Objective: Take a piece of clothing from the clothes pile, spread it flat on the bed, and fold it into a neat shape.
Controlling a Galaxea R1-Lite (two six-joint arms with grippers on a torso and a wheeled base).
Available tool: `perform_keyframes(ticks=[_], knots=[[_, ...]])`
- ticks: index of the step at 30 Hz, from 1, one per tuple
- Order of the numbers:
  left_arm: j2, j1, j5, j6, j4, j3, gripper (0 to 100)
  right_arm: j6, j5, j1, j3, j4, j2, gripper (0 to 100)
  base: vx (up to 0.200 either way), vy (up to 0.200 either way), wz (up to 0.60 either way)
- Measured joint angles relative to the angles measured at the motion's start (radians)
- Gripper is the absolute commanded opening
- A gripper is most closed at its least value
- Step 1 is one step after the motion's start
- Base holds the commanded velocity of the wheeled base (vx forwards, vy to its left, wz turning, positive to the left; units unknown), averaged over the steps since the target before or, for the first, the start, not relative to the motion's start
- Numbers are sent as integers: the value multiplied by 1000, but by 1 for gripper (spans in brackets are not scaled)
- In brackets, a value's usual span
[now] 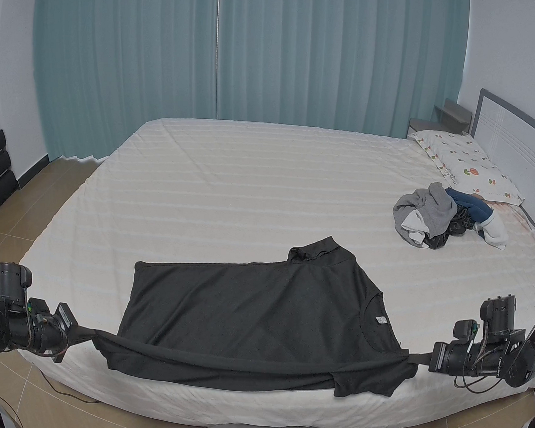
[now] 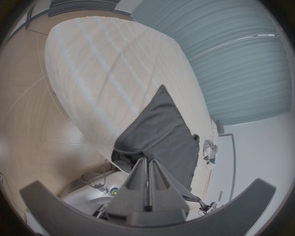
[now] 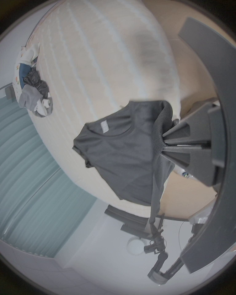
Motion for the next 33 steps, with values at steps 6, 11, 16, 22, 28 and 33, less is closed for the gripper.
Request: perform_keyframes(ticks=[6, 11, 16, 22, 28, 33], knots=[[-17, -22, -2, -28, 1, -47, 0, 84, 98, 10, -49, -3, -31, 0, 0, 0, 0], [-26, -26, -2, -27, 8, -50, 0, 107, 155, 4, -61, 52, -66, 0, 0, 0, 0], [-21, -26, 11, -29, 7, -55, 0, 108, 156, -6, -94, 99, -73, 0, 0, 0, 0], [17, -26, 47, -127, 1, -90, 0, 110, 156, -29, -143, 106, -40, 0, 0, 0, 0], [82, -26, 69, -181, -7, -135, 0, 111, 156, -49, -197, 107, 22, 0, 0, 0, 0], [131, -41, 73, -185, -44, -147, 0, 111, 157, -52, -237, 106, 73, 0, 0, 0, 0]])
